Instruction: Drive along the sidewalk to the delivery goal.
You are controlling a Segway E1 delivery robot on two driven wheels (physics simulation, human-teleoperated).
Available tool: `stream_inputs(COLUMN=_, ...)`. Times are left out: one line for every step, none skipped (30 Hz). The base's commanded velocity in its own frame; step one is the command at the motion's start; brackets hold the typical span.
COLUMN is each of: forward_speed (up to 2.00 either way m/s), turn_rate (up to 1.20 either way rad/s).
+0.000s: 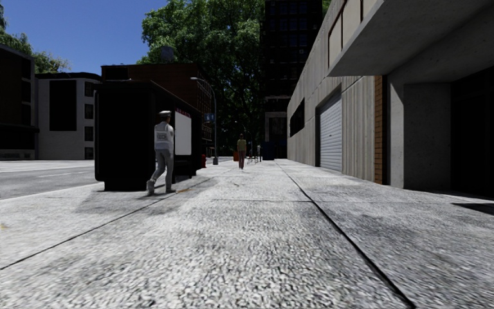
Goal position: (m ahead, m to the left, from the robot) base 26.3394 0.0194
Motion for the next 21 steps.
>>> stream_inputs(forward_speed=2.0, turn_rate=0.0)
stream_inputs(forward_speed=2.0, turn_rate=0.0)
stream_inputs(forward_speed=2.0, turn_rate=0.0)
stream_inputs(forward_speed=2.0, turn_rate=0.0)
stream_inputs(forward_speed=2.0, turn_rate=0.0)
stream_inputs(forward_speed=2.0, turn_rate=0.0)
stream_inputs(forward_speed=2.0, turn_rate=0.0)
stream_inputs(forward_speed=2.0, turn_rate=0.0)
stream_inputs(forward_speed=2.0, turn_rate=0.0)
stream_inputs(forward_speed=2.0, turn_rate=0.0)
stream_inputs(forward_speed=2.0, turn_rate=0.0)
stream_inputs(forward_speed=2.0, turn_rate=0.0)
stream_inputs(forward_speed=2.0, turn_rate=0.0)
stream_inputs(forward_speed=2.0, turn_rate=0.0)
stream_inputs(forward_speed=2.0, turn_rate=0.0)
stream_inputs(forward_speed=2.0, turn_rate=0.0)
stream_inputs(forward_speed=2.0, turn_rate=0.0)
stream_inputs(forward_speed=2.0, turn_rate=0.0)
stream_inputs(forward_speed=2.0, turn_rate=0.0)
stream_inputs(forward_speed=2.0, turn_rate=0.0)
stream_inputs(forward_speed=2.0, turn_rate=0.0)
